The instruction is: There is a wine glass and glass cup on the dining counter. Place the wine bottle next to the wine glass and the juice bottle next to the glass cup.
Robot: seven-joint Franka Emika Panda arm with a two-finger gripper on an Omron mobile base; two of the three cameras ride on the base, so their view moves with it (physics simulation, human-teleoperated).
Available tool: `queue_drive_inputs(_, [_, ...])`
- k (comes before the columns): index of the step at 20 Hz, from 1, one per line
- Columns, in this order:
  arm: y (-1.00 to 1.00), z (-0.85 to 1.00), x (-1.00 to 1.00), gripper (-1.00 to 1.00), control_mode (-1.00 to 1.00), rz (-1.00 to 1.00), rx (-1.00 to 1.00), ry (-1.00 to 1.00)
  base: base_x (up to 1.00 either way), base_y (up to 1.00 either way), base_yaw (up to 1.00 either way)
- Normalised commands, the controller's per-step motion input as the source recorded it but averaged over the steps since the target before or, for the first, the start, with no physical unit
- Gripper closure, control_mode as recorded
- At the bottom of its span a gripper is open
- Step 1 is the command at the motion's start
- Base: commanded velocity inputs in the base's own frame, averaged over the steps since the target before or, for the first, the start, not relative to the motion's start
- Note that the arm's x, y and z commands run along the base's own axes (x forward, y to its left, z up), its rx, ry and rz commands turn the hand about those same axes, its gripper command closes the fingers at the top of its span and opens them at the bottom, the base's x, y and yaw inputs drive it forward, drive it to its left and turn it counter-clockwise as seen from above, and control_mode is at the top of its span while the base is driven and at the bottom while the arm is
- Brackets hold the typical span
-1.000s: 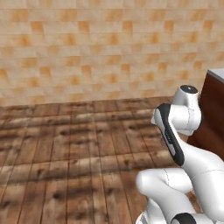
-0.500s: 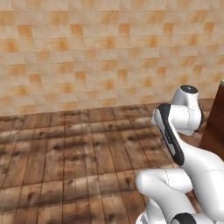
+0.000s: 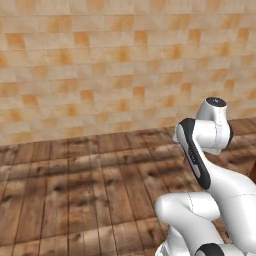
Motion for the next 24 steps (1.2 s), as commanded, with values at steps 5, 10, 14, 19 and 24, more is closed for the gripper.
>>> queue_drive_inputs(5, [0.0,0.0,0.0,1.0,1.0,0.0,0.0,0.0,0.73,-0.21,-0.08])
queue_drive_inputs(10, [0.0,0.0,0.0,1.0,1.0,0.0,0.0,0.0,0.66,-0.18,-0.2])
queue_drive_inputs(14, [0.0,0.0,0.0,1.0,1.0,0.0,0.0,0.0,0.53,-0.15,-0.36])
queue_drive_inputs(19, [0.0,0.0,0.0,1.0,1.0,0.0,0.0,0.0,0.45,-0.11,-0.44])
queue_drive_inputs(24, [0.0,0.0,0.0,1.0,1.0,0.0,0.0,0.0,0.44,-0.08,-0.46])
